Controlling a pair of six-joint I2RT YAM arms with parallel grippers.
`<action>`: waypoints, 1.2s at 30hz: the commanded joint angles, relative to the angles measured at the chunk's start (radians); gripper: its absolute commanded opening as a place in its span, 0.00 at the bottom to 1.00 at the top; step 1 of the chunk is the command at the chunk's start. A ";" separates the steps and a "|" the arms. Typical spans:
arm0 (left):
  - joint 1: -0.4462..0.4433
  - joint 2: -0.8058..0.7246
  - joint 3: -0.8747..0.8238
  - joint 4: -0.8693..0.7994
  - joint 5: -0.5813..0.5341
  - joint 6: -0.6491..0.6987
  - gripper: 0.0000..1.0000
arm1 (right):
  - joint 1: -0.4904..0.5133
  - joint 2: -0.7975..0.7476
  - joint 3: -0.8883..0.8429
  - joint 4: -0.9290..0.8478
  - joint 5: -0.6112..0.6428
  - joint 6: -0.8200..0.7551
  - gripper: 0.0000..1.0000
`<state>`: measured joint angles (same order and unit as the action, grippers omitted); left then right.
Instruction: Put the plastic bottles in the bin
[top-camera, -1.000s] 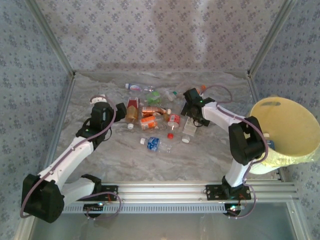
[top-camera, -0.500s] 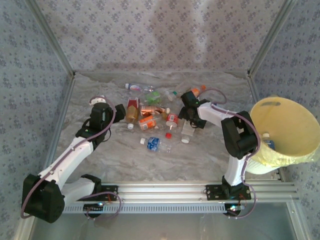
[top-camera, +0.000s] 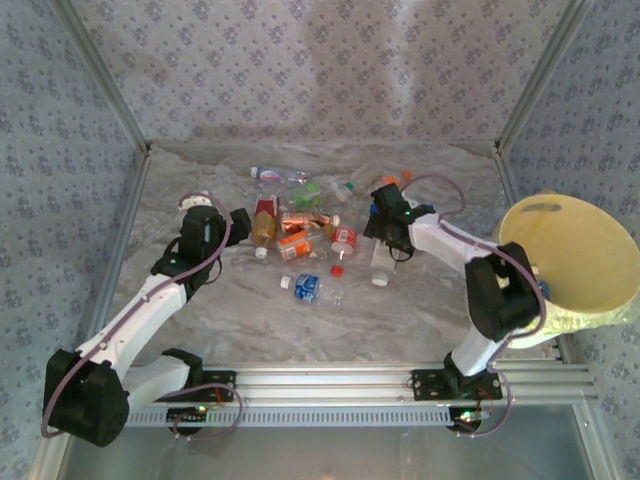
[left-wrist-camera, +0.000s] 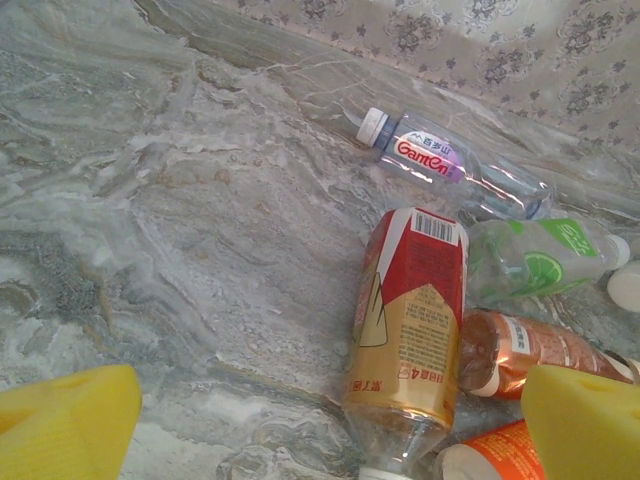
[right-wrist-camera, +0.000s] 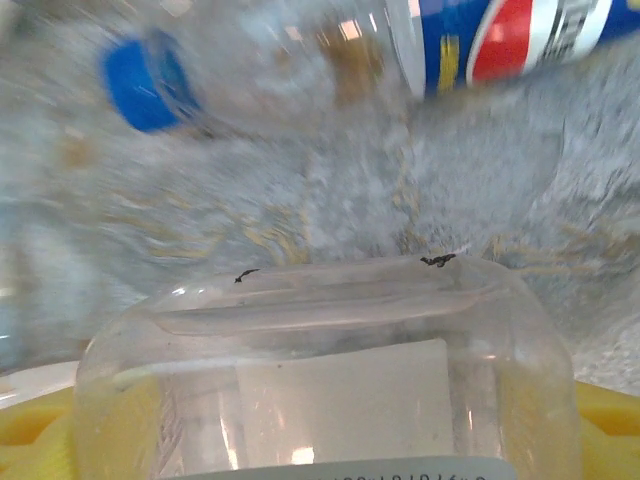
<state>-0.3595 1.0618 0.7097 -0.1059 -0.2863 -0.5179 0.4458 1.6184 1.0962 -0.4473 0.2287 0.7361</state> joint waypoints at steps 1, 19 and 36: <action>0.010 -0.003 -0.004 0.009 0.025 -0.012 0.98 | 0.007 -0.134 0.005 0.046 0.065 -0.128 0.68; 0.011 0.043 0.010 0.019 0.053 -0.056 0.98 | -0.015 -0.687 0.226 -0.145 0.237 -0.508 0.63; 0.011 0.064 0.017 0.024 0.070 -0.077 0.98 | -0.386 -0.811 0.311 -0.217 0.713 -0.783 0.63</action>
<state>-0.3531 1.1225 0.7097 -0.1032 -0.2340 -0.5789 0.1566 0.8085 1.3685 -0.5629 0.9195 -0.0711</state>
